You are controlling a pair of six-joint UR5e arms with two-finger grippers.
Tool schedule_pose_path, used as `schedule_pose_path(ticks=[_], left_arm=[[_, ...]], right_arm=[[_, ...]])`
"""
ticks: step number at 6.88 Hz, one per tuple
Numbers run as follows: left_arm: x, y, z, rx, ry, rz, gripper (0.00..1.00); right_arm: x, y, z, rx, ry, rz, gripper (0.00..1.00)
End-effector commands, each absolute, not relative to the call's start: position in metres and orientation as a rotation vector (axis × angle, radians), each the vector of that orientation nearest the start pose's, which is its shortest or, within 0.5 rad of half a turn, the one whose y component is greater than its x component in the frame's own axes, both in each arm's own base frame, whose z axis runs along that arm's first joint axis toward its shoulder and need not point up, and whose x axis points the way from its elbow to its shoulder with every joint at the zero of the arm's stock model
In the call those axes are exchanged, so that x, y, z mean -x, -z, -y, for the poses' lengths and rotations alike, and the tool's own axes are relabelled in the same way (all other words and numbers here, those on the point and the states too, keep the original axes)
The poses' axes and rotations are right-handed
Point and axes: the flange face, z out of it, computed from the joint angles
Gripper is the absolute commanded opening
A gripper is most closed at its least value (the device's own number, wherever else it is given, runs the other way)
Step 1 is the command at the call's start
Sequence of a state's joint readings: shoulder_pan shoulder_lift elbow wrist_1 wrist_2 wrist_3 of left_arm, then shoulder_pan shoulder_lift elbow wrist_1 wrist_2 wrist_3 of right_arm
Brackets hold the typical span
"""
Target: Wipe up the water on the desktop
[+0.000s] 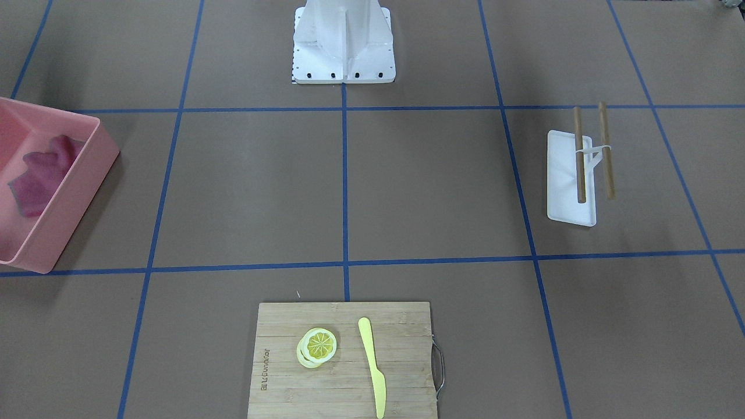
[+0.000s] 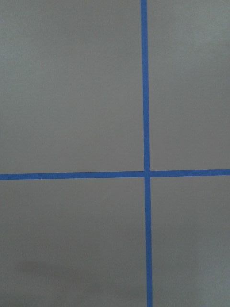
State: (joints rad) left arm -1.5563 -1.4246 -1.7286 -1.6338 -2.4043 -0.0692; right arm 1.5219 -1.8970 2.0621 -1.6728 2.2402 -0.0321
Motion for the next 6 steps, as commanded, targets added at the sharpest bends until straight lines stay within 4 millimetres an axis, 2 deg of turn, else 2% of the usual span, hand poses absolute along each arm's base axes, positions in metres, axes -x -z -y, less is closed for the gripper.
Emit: schedule_pose_path(ticks=[1, 6], left_arm=[[0.053, -0.64, 0.431, -0.027, 0.024, -0.85, 0.99], [0.052, -0.643, 0.432, -0.022, 0.025, -0.845, 0.99]], right_arm=[[-0.057, -0.574, 0.359, -0.063, 0.103, 0.663, 1.0], [-0.055, -0.562, 0.363, -0.088, 0.112, 0.676, 1.0]])
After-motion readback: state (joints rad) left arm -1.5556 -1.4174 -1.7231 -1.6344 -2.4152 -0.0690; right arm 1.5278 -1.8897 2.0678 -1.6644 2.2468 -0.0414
